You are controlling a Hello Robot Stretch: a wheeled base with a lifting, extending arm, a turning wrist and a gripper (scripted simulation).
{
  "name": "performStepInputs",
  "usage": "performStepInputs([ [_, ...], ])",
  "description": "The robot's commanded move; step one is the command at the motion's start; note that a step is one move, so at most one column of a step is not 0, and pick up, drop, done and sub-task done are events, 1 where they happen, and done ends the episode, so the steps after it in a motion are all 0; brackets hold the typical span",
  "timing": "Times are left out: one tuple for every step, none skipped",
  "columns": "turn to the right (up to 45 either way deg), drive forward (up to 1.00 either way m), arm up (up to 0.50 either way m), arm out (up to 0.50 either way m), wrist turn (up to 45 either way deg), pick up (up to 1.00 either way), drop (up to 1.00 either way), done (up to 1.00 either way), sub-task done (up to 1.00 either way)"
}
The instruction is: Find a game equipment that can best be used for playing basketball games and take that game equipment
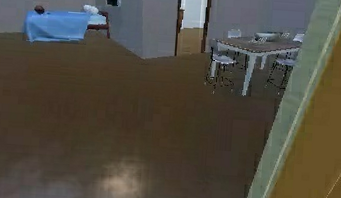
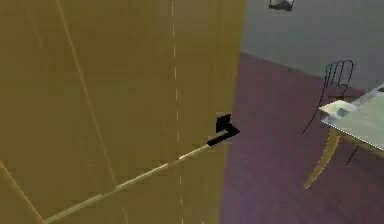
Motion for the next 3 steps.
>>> performStepInputs([
  [-45.0, 0.0, 0.0, 0.0, 0.0, 0.0, 0.0, 0.0, 0.0],
  [-6.0, 0.0, 0.0, 0.0, 0.0, 0.0, 0.0, 0.0, 0.0],
  [0.0, 0.5, 0.0, 0.0, 0.0, 0.0, 0.0, 0.0, 0.0],
])
